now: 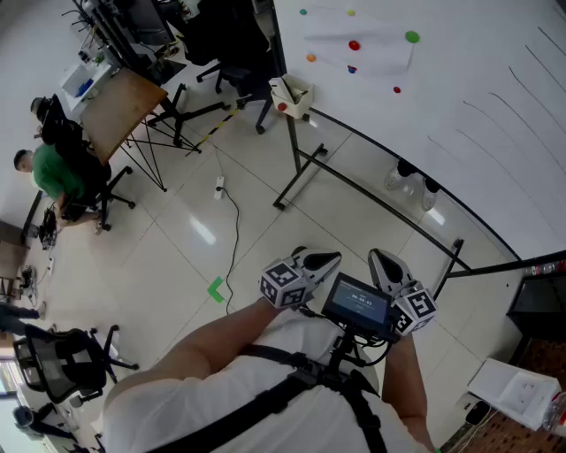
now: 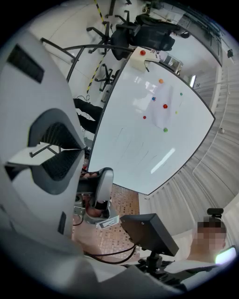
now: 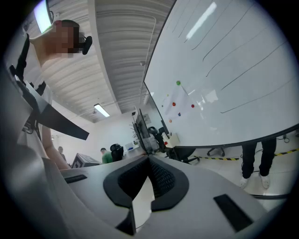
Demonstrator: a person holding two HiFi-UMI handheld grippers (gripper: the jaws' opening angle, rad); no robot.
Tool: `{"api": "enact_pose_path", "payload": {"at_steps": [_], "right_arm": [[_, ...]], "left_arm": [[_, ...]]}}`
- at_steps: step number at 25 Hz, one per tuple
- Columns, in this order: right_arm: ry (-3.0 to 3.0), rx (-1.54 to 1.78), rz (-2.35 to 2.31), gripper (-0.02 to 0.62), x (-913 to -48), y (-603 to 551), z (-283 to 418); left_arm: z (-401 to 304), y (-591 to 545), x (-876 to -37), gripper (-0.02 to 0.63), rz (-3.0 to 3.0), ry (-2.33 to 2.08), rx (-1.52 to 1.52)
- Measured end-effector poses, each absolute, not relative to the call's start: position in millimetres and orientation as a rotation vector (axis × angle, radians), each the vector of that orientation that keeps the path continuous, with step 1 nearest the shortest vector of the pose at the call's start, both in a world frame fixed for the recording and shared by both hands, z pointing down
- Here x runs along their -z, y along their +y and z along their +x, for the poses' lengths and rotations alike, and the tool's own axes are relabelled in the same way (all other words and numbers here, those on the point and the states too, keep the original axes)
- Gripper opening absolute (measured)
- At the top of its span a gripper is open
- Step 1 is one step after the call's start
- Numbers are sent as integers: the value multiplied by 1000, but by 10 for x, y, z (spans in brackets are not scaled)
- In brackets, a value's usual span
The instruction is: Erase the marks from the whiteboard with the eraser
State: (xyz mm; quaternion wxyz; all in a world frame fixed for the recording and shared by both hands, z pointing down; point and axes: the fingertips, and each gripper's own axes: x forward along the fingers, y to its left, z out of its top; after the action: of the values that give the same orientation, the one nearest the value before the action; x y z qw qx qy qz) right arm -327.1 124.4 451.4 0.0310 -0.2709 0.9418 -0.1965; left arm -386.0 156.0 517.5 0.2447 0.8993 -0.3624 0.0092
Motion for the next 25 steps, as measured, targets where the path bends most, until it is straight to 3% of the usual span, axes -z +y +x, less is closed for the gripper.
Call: {"api": "enact_pose_path", "payload": {"at_steps": [14, 25], "right_arm": [[3001, 551, -803, 15, -4297, -563, -4861], [3016, 522, -781, 15, -4250, -1400, -5955]], "left_arm": [[-5486, -451, -4969, 25, 2477, -1068, 8], [-6870, -1330, -4986, 26, 2419, -1224, 35]]}}
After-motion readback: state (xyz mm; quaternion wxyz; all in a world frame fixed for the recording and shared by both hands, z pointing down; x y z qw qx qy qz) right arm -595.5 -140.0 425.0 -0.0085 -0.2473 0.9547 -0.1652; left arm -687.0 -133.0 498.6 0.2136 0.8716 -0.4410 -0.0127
